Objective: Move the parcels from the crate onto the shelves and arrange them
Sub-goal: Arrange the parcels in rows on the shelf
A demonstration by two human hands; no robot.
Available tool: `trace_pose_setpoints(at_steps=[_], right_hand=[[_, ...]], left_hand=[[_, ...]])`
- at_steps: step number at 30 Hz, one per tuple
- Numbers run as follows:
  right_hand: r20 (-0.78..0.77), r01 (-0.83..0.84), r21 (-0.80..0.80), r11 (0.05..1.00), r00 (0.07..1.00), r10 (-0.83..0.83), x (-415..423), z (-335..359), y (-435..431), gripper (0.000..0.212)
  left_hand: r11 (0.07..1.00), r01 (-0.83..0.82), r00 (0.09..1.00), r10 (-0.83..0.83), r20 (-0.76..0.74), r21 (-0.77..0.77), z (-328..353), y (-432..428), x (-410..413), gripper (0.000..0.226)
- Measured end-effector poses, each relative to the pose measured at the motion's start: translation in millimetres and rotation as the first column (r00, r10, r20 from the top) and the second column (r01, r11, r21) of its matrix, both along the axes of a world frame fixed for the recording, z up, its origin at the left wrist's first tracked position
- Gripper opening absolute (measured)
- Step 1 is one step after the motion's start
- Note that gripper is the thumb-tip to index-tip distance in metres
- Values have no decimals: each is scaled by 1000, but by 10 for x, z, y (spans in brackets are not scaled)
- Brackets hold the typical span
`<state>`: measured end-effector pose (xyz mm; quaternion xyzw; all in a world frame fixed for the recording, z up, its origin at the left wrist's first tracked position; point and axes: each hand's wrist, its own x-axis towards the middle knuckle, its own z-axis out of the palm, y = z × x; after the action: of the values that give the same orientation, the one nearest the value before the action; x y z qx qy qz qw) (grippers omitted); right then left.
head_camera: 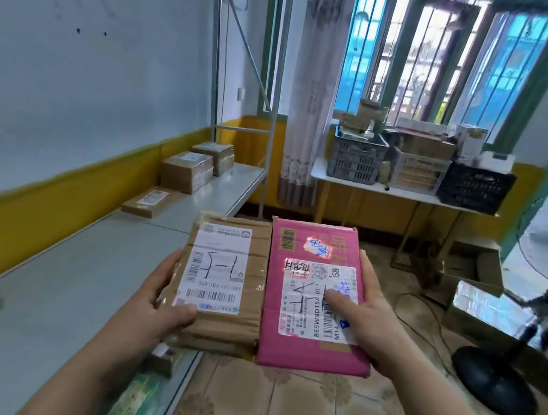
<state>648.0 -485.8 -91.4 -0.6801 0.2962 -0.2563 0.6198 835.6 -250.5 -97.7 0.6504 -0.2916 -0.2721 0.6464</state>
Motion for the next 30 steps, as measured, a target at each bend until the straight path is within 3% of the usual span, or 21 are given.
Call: trace_pose_setpoints(at_steps=[3, 11, 14, 30], right_hand=[[-8, 8, 10, 1000, 1000, -8, 181, -30, -464, 96], [30, 15, 31, 999, 999, -16, 765, -120, -2048, 94], [35, -13, 22, 1000, 999, 12, 1054, -23, -2592, 95], [-93, -212, 32, 977, 972, 214, 3430, -264, -4041, 103]], left_hand=[[1000, 9, 999, -10, 54, 15, -26, -513, 238, 95], [997, -79, 990, 79, 117, 2, -125, -2146, 790, 69], [989, -145, 988, 146, 59, -24, -69, -2637, 1010, 59], [919, -386, 915, 392, -96, 75, -591, -3790, 3060, 62]])
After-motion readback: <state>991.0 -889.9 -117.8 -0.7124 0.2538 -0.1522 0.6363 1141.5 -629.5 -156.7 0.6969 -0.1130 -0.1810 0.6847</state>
